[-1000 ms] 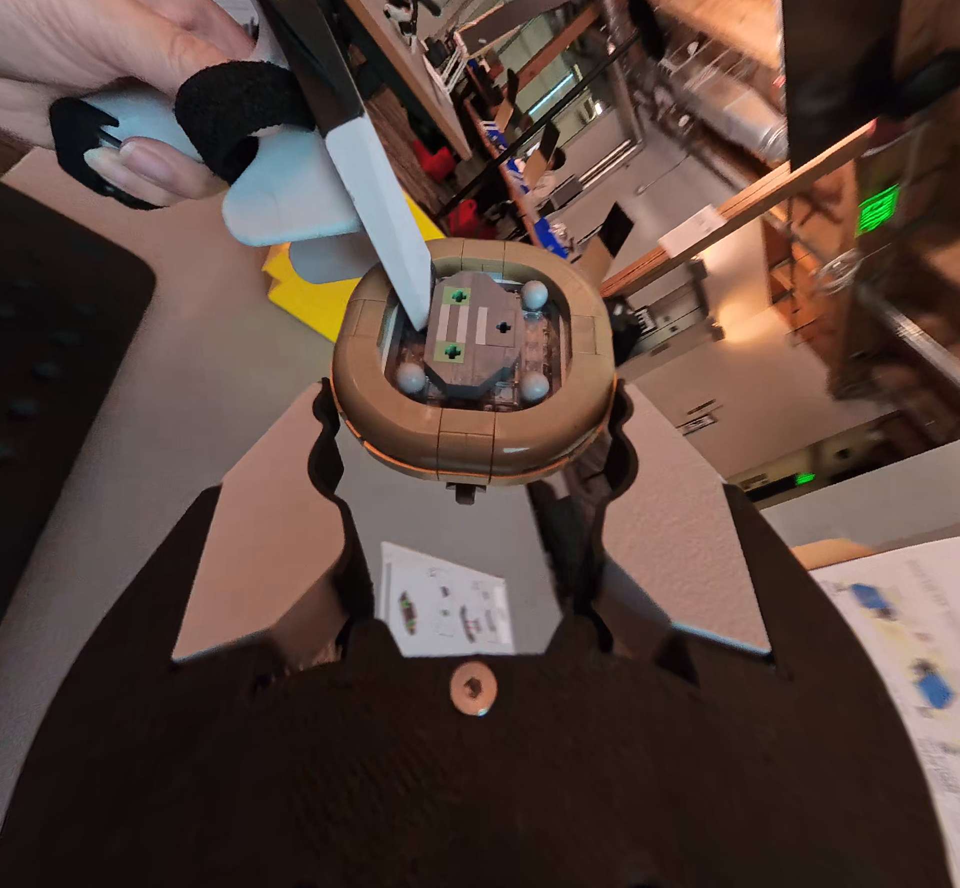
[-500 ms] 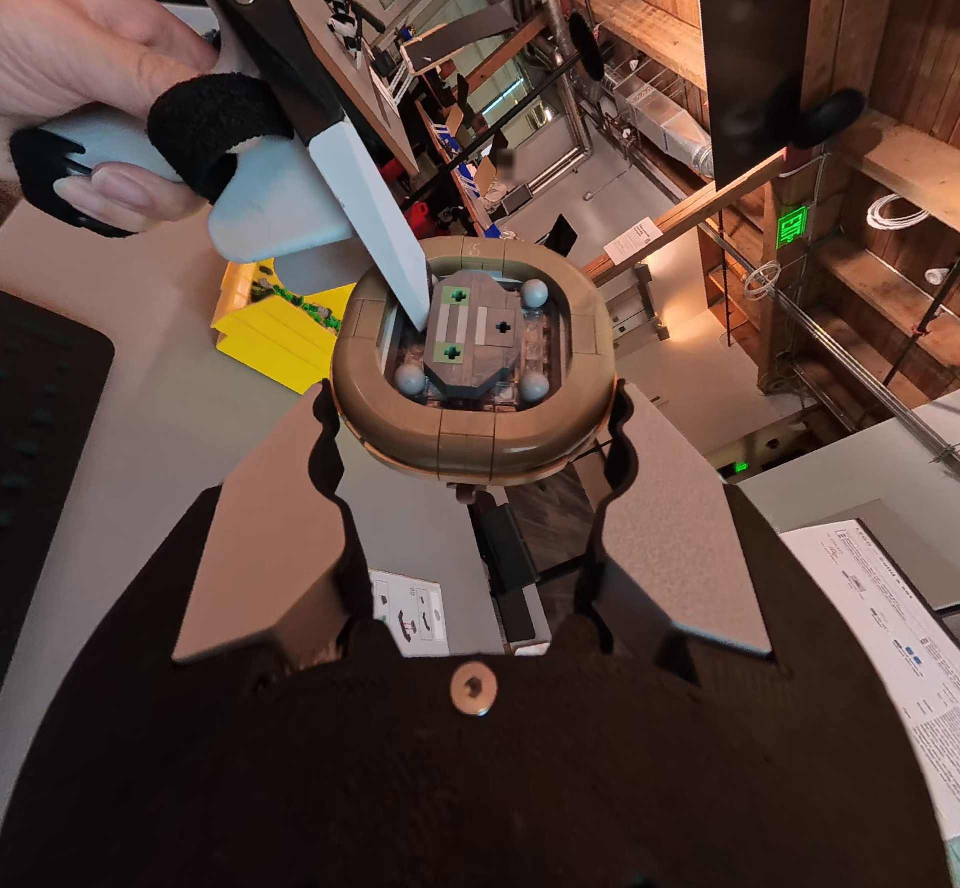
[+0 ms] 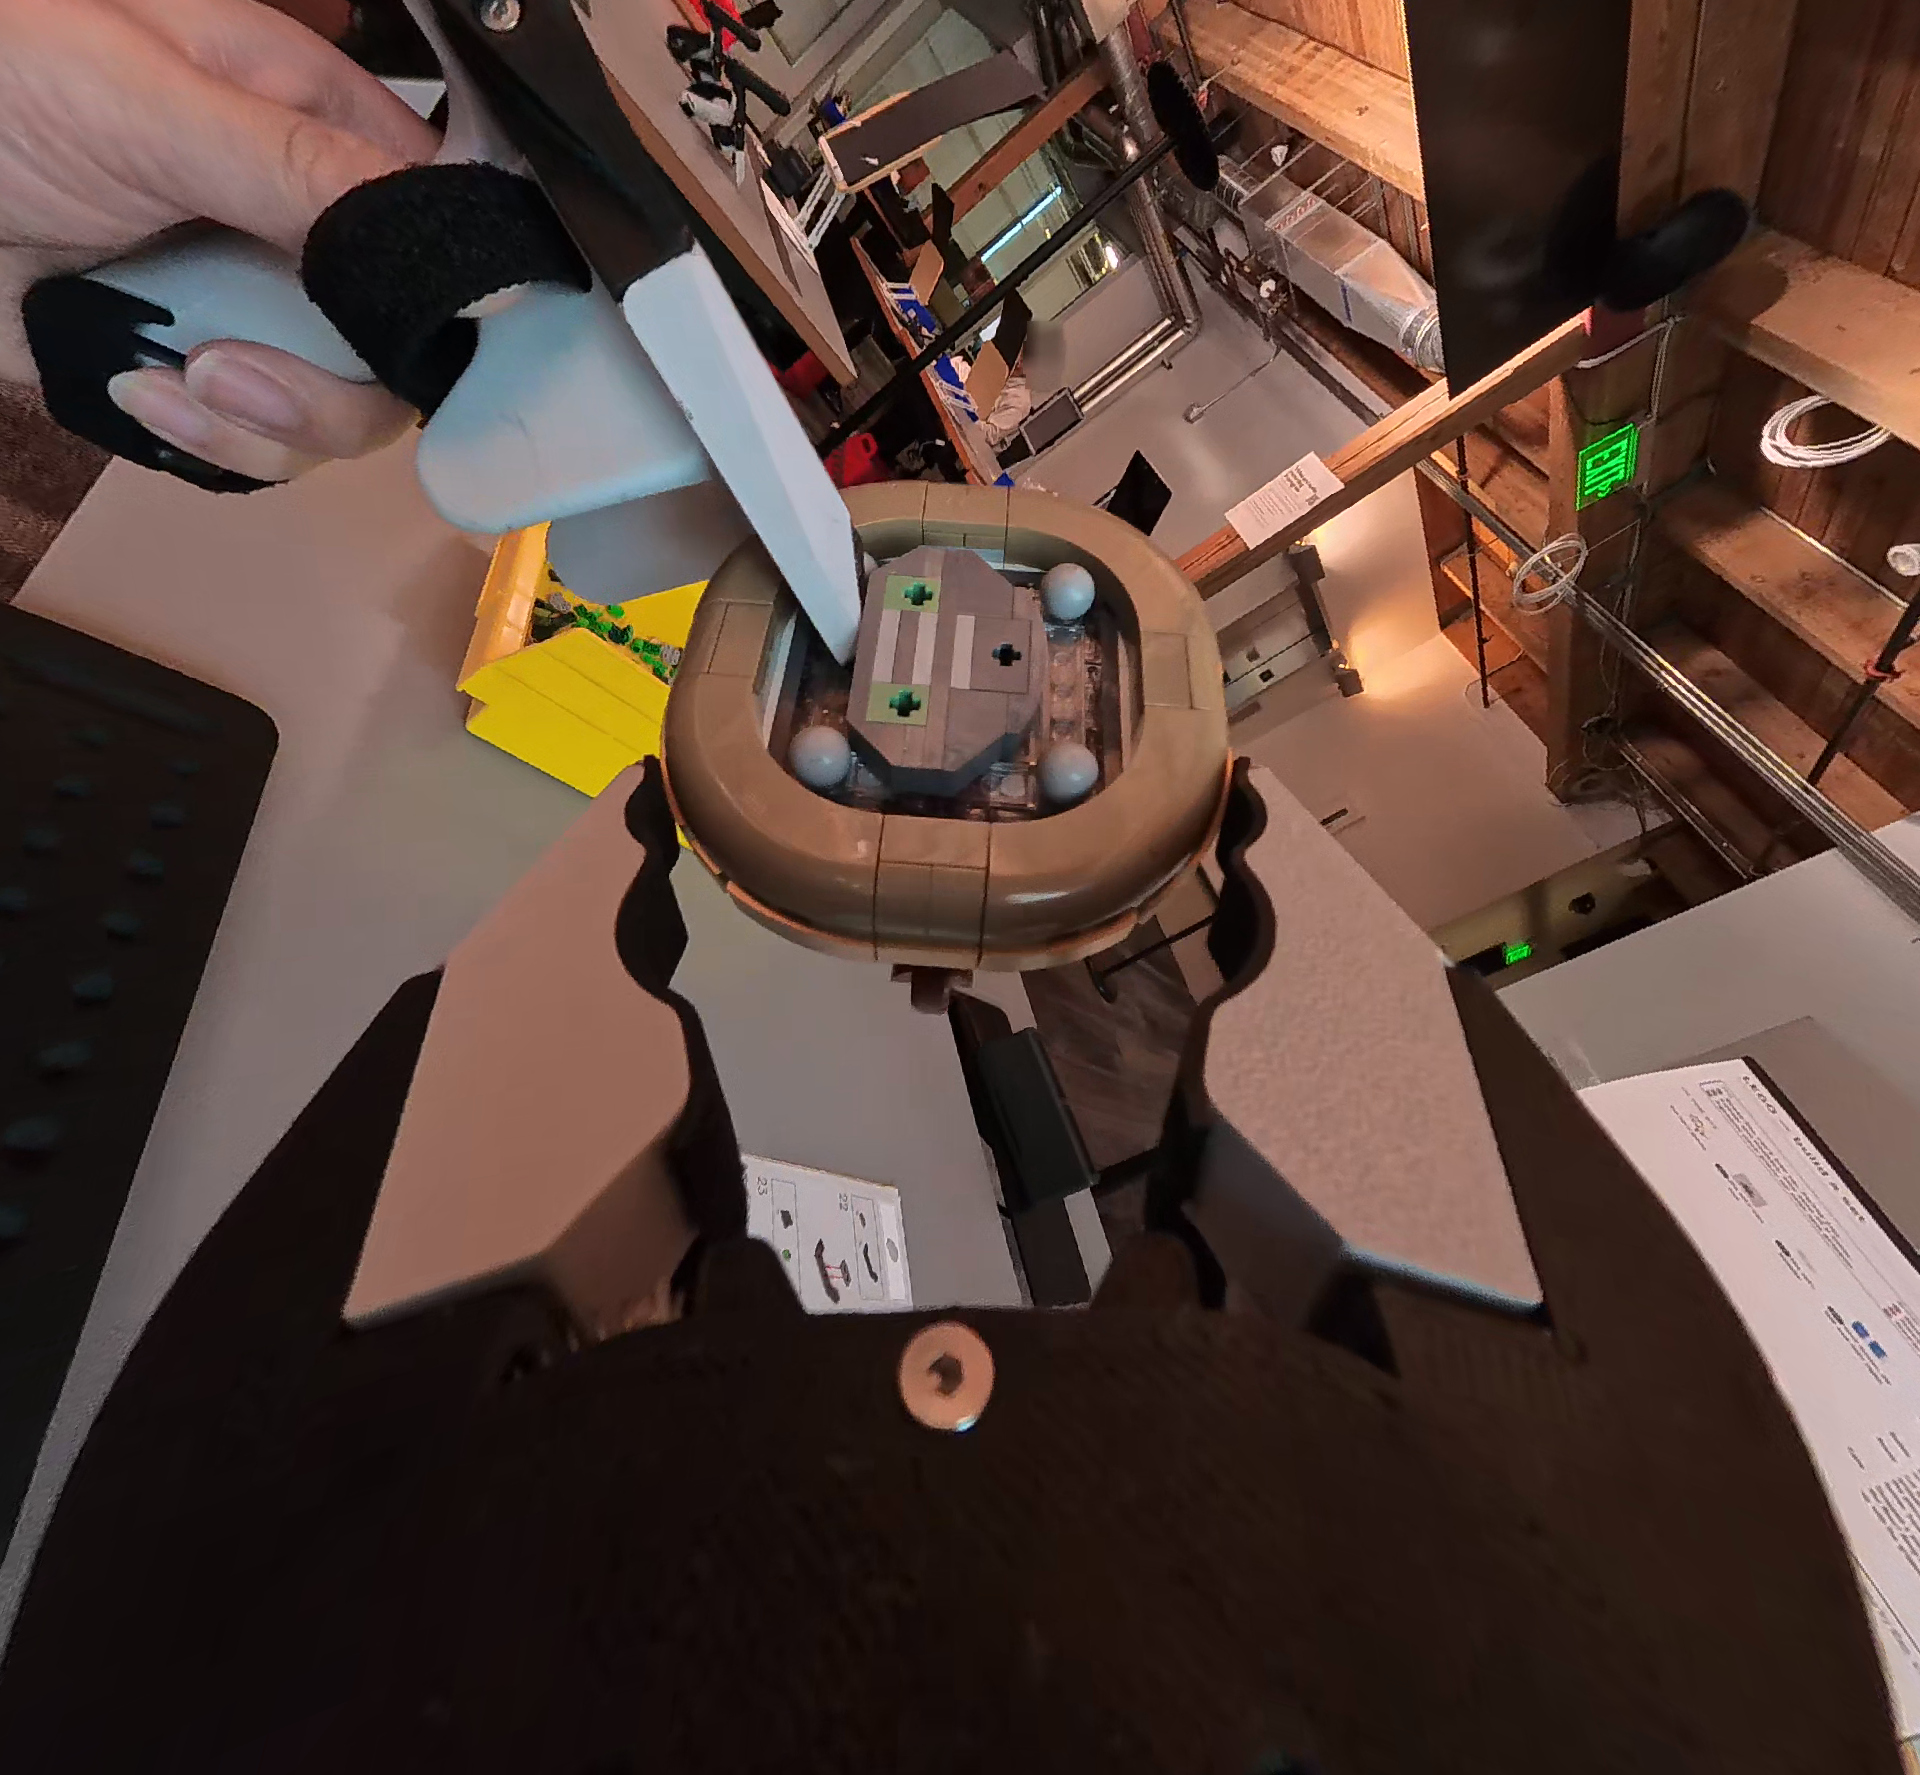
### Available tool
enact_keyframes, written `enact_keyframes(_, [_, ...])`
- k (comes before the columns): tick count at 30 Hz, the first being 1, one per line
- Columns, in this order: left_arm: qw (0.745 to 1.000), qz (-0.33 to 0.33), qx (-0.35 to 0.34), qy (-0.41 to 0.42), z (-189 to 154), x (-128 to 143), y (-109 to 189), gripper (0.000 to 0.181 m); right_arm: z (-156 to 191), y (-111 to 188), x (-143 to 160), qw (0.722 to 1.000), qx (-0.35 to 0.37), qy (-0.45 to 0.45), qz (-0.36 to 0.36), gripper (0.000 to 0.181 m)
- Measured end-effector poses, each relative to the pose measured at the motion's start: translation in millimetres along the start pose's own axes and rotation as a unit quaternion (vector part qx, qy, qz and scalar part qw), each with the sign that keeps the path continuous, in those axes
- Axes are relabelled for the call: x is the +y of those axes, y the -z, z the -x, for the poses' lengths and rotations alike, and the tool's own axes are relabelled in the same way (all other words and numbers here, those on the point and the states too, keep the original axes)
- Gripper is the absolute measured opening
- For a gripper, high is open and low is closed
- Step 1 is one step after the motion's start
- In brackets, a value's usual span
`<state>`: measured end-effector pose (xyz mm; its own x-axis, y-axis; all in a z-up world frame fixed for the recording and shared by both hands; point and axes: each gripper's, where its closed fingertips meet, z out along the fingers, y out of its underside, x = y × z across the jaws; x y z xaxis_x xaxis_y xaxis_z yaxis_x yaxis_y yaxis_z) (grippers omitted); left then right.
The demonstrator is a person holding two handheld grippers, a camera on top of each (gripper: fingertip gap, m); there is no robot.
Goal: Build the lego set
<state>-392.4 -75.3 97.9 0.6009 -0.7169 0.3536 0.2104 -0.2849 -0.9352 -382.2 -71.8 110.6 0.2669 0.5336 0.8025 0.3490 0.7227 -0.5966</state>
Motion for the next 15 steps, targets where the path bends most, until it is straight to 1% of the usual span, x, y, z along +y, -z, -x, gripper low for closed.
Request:
enact_keyframes(4, [1.0, -0.009, -0.001, -0.025, -2, -1, 0, 0.04, -1, 2, -1, 1.0, 0.015, 0.025, -0.012, 0.104])
enact_keyframes(8, [0.996, -0.039, 0.006, -0.079, -8, -4, 1, 0.04, -3, 7, -7, 0.995, 0.04, 0.09, -0.009, 0.103])
enact_keyframes(11, [0.991, -0.071, 0.014, -0.115, -15, -6, 3, 0.04, -4, 12, -13, 0.987, 0.064, 0.149, -0.005, 0.103])
enact_keyframes(15, [0.979, -0.11, 0.012, -0.173, -28, -7, 6, 0.039, -4, 23, -22, 0.972, 0.106, 0.21, -0.019, 0.103])
